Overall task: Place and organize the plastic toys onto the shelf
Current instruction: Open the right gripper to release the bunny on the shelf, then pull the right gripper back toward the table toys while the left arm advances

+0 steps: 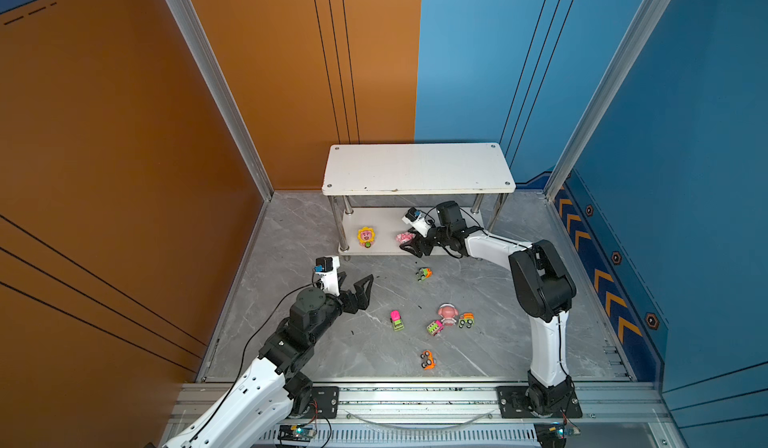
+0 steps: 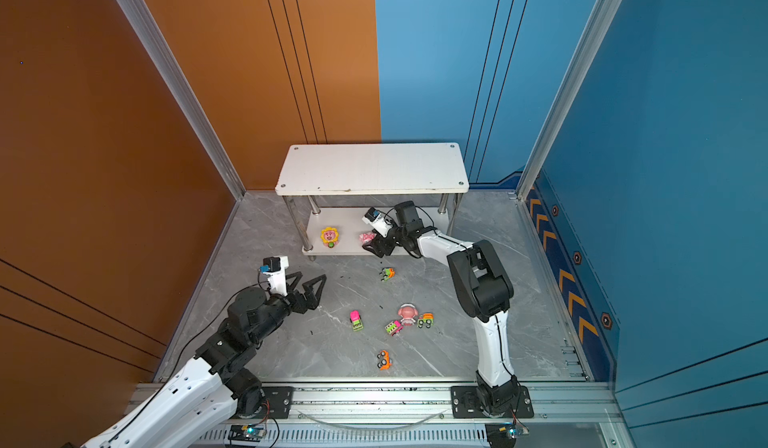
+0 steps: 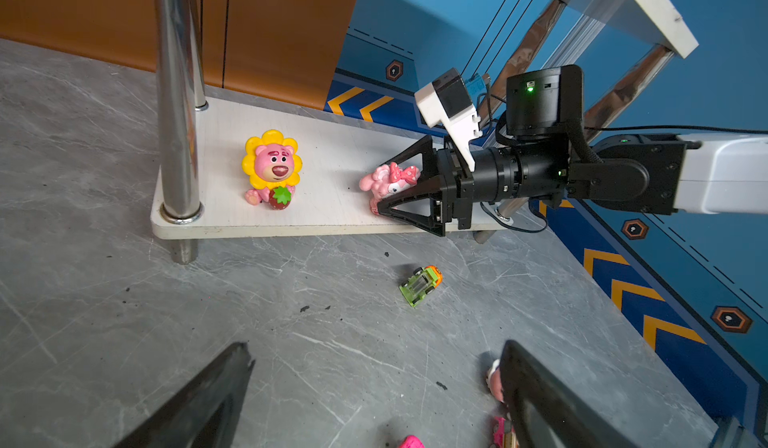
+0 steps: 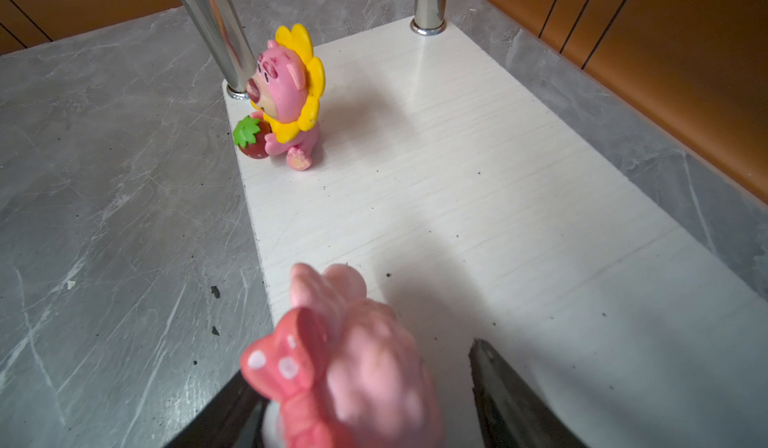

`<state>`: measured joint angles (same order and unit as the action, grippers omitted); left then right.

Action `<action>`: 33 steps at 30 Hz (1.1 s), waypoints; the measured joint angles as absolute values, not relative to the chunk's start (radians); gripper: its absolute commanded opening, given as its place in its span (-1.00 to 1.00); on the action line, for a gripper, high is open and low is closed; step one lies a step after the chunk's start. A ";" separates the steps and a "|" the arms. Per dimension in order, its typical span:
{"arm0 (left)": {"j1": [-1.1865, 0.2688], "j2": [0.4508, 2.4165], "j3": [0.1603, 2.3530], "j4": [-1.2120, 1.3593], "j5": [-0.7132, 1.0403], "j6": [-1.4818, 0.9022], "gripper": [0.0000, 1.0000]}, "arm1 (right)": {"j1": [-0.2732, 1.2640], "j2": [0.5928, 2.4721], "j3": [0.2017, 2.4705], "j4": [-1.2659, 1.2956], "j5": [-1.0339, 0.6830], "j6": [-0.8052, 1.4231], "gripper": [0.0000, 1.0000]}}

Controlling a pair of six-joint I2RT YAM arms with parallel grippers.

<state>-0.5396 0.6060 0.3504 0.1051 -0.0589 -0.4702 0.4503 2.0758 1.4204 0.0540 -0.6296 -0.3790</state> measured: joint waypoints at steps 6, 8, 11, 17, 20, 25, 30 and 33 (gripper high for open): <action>-0.539 0.598 0.350 0.104 -0.059 -0.473 0.89 | 0.451 2.060 1.388 0.083 -0.629 -0.359 0.59; -0.539 0.595 0.350 0.105 -0.059 -0.473 0.89 | 0.451 2.053 1.378 0.090 -0.628 -0.356 0.61; -0.539 0.595 0.350 0.104 -0.059 -0.473 0.89 | 0.451 2.036 1.366 0.098 -0.628 -0.346 0.63; -0.538 0.595 0.350 0.105 -0.059 -0.473 0.89 | 0.456 1.998 1.354 0.130 -0.625 -0.335 0.65; -0.538 0.595 0.350 0.105 -0.059 -0.473 0.89 | 0.462 1.975 1.338 0.152 -0.625 -0.334 0.66; -0.538 0.597 0.350 0.105 -0.059 -0.473 0.89 | 0.473 1.922 1.287 0.186 -0.606 -0.331 0.67; -0.538 0.596 0.350 0.105 -0.059 -0.473 0.89 | 0.479 1.855 1.221 0.228 -0.590 -0.313 0.66; -0.538 0.588 0.350 0.105 -0.059 -0.473 0.89 | 0.490 1.797 1.152 0.266 -0.569 -0.293 0.66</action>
<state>-0.5377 0.5884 0.3500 0.1055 -0.0589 -0.4732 0.4896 1.7973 1.1522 0.2665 -0.5686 -0.2928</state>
